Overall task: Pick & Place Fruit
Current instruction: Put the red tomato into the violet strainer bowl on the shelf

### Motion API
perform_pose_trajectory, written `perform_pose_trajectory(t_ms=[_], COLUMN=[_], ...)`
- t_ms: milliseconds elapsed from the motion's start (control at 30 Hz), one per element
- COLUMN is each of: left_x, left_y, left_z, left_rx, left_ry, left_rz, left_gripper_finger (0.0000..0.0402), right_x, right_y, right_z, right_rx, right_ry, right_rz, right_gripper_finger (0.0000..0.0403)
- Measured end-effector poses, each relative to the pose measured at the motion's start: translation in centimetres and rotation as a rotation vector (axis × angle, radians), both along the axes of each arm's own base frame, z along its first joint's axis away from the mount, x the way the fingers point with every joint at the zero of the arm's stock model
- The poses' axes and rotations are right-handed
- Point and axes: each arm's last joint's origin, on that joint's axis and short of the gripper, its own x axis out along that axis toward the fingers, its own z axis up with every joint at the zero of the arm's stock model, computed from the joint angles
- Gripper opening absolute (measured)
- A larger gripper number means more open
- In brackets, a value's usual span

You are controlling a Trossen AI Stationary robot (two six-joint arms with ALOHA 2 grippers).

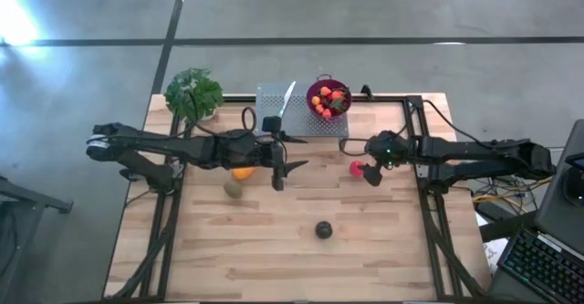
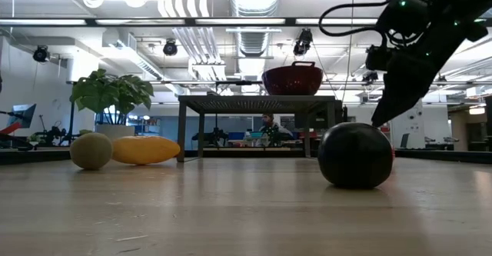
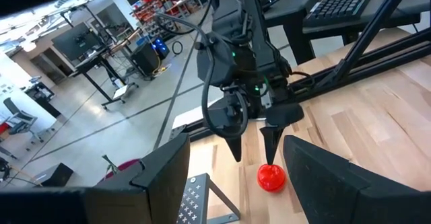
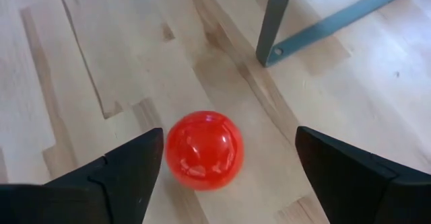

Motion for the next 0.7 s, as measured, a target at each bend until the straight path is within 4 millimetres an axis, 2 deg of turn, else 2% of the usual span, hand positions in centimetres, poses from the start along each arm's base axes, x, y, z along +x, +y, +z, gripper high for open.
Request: perform_pose_trajectory(t_ms=[167,533,700], left_x=[0.0,0.0,0.0], left_y=[0.1,0.1,0.1], left_z=[0.0,0.0,0.0], left_rx=[-0.005,-0.007,-0.007], left_ry=[-0.001,-0.001,-0.002], left_rz=[0.003,0.003,0.004], left_gripper_finger=[0.0245,0.0245,0.0245], right_x=[-0.1,0.4,0.6], right_y=[0.0,0.2,0.4], right_z=[-0.7,-2.6,-3.5], right_rx=[-0.002,0.003,0.018], right_ry=[-0.009,0.002,0.014], right_rz=[0.000,0.020,0.018], right_gripper_finger=[0.0326,0.0350,0.0339])
